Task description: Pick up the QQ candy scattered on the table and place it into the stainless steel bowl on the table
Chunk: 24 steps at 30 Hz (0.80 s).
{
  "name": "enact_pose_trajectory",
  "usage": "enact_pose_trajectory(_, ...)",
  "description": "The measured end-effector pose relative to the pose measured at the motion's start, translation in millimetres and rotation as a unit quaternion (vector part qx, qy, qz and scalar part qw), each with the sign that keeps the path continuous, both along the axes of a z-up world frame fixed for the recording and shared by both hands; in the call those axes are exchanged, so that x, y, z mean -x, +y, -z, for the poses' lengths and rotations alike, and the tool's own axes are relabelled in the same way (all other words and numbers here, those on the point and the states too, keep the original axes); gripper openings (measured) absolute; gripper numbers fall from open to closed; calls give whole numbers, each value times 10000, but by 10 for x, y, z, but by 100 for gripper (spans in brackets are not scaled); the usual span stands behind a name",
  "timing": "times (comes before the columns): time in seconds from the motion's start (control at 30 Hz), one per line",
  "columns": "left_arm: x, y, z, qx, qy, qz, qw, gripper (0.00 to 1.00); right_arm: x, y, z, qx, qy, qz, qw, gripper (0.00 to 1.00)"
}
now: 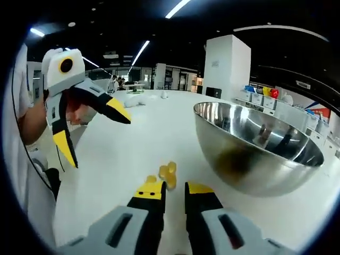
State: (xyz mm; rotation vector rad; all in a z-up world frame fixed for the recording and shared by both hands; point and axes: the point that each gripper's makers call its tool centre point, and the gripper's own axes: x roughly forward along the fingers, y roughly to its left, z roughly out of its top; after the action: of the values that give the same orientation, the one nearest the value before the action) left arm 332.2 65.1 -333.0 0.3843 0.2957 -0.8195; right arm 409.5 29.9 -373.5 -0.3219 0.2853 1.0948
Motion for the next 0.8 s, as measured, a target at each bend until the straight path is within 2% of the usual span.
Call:
enact_pose_trajectory(0.37,-19,36,11,-38,4,-27,10000,58,-20,95,43,98,-65,-164,9998,9)
enact_pose_trajectory(0.6,-33,39,28,-61,17,-24,10000,58,1,88,37,-34,94,-156,9998,9)
enact_pose_trajectory(0.8,-41,5,15,-76,0,16,10000,58,-2,25,-28,-163,65,-78,9998,9)
